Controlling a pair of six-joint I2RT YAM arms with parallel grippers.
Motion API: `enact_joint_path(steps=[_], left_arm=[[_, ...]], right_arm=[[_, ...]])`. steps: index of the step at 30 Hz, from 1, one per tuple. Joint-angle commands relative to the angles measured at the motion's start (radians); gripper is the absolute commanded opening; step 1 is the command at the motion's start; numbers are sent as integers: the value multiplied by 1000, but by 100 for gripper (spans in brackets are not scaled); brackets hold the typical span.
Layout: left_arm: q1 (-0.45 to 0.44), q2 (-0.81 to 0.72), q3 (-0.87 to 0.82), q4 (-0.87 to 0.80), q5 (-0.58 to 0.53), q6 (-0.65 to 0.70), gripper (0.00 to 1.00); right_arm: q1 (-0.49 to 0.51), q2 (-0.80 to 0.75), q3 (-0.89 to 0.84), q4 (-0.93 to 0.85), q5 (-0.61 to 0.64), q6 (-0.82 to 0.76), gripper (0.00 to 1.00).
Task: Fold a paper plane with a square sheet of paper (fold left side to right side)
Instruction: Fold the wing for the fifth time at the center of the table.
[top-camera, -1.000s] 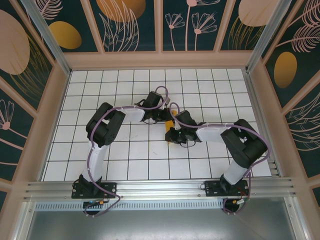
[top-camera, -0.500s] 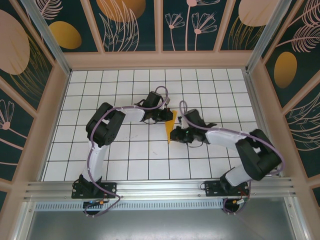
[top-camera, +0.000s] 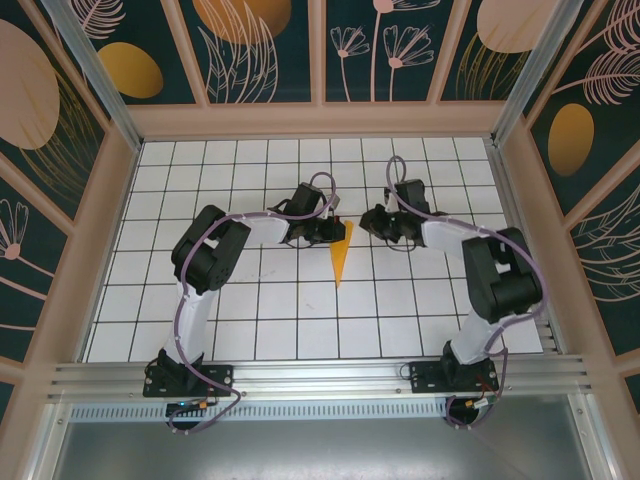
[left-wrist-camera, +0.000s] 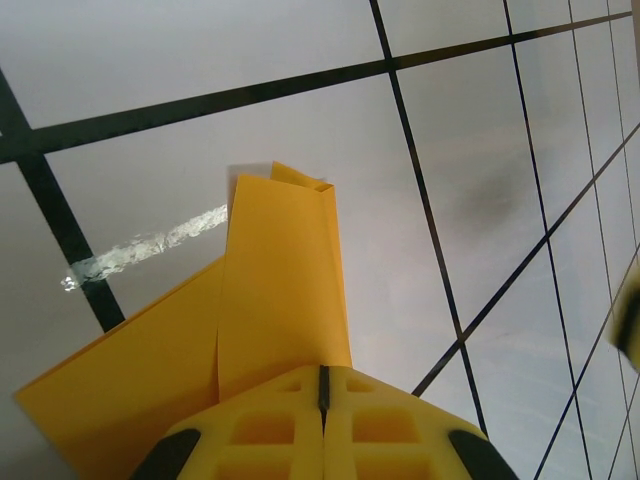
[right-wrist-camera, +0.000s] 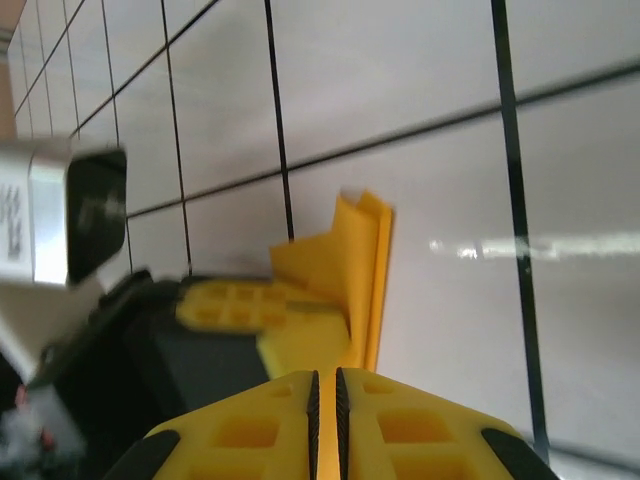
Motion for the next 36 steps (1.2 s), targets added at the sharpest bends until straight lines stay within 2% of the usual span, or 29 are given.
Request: enact_joint_path(steps=[1,7,19,31,36], left_arm=[[26,27,-37,-70,-72,27,7],[27,29,-34,-69,-65,25,7],[27,22,-38,-50,-39,22,7],[27,-132,-67,-63,-35,30,31],[24,-229,-116,-61,-26,16,32]], right_arm=[[-1,88,90,32,-2,26,16],[27,217,195,15,-24,38,15],[48,293,229,-37,-13,36,15],[48,291,215,-48,-3,23,15],[48,289,214,-49,-3,20,15]])
